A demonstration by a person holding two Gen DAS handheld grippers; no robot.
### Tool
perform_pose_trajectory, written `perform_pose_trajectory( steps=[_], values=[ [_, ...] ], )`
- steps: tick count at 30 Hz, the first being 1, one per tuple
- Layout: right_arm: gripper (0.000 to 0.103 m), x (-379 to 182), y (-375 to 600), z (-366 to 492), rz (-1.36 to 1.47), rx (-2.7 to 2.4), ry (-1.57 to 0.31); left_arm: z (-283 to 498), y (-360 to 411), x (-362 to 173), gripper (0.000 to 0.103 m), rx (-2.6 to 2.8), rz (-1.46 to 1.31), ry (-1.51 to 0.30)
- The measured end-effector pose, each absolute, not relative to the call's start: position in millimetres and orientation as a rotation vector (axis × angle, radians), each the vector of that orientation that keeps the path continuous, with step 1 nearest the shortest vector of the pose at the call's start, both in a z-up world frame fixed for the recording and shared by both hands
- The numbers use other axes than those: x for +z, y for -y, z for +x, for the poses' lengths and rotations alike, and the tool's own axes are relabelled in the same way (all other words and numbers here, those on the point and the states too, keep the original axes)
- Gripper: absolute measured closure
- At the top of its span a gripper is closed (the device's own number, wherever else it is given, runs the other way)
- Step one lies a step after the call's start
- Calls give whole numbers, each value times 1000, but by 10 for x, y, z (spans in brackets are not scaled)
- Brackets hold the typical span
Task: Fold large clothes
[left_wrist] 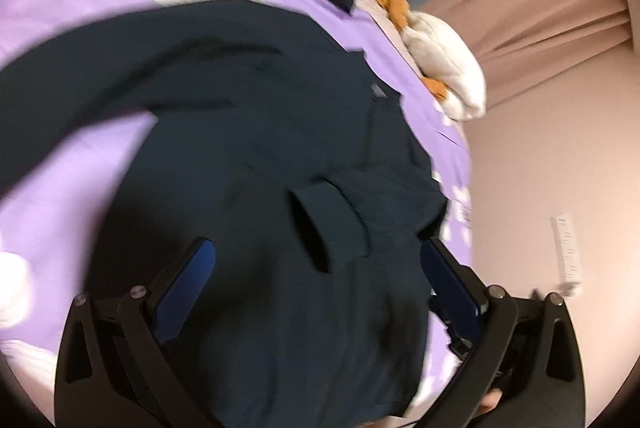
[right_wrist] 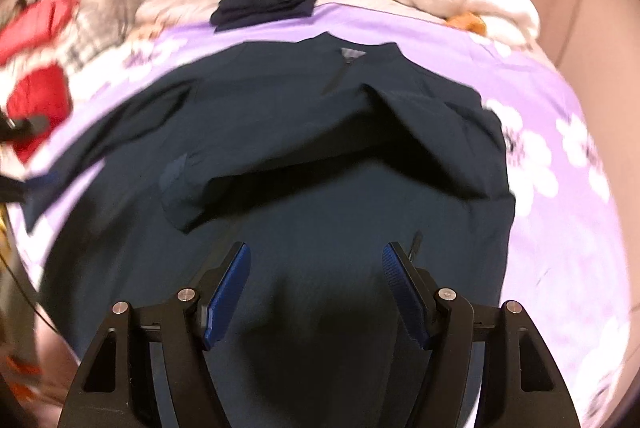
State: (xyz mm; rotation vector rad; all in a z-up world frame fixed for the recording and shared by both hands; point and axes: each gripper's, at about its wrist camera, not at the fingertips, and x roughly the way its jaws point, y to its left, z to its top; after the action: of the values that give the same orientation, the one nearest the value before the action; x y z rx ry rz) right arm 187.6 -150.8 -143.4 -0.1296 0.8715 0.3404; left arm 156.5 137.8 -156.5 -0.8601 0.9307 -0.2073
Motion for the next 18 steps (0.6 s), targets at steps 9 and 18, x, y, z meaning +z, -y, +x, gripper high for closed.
perform_pose_trajectory(
  steps=[9,18],
  values=[
    [35,-1536,1599,1856,93,359,-870,1807,-987,-1858,1,-314,-900,-1016],
    [35,-1626,1611,1914,130,352,-880,1928,-825,-1991,1,-314,-877,-1042]
  ],
)
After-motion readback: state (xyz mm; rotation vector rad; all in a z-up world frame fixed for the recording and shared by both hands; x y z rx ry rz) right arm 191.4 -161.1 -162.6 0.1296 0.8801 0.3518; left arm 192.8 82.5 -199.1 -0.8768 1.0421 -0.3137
